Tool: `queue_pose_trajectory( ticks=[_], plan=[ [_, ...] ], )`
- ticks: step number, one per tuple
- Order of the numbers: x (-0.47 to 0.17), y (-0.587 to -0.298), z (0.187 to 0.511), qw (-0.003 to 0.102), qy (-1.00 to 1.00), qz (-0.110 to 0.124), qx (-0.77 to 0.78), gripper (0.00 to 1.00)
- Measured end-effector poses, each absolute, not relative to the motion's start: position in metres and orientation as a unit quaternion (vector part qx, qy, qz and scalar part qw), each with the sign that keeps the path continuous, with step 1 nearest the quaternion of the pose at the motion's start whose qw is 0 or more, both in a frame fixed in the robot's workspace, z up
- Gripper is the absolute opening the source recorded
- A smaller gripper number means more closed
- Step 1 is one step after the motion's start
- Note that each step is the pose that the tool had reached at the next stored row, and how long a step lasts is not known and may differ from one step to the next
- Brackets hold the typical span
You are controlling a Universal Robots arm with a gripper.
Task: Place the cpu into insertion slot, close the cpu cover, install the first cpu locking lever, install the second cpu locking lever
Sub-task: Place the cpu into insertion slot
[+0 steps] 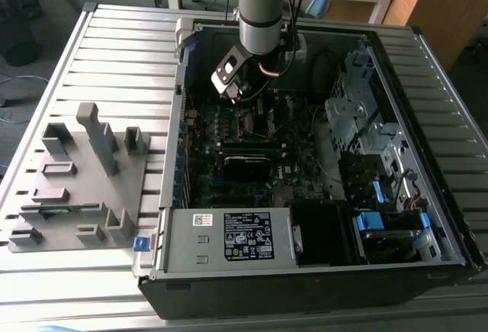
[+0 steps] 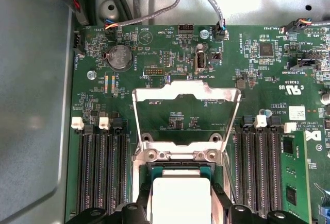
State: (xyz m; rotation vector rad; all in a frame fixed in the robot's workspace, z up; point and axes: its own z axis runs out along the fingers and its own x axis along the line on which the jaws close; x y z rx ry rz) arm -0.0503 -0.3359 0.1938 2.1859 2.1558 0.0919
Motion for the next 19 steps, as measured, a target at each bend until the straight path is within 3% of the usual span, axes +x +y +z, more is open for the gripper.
queue_pose_trajectory(
  ticks=[19],
  plan=[
    [-0.0503, -0.3359, 0.1910, 0.035, 0.701, 0.030, 0.711, 0.54]
  ],
)
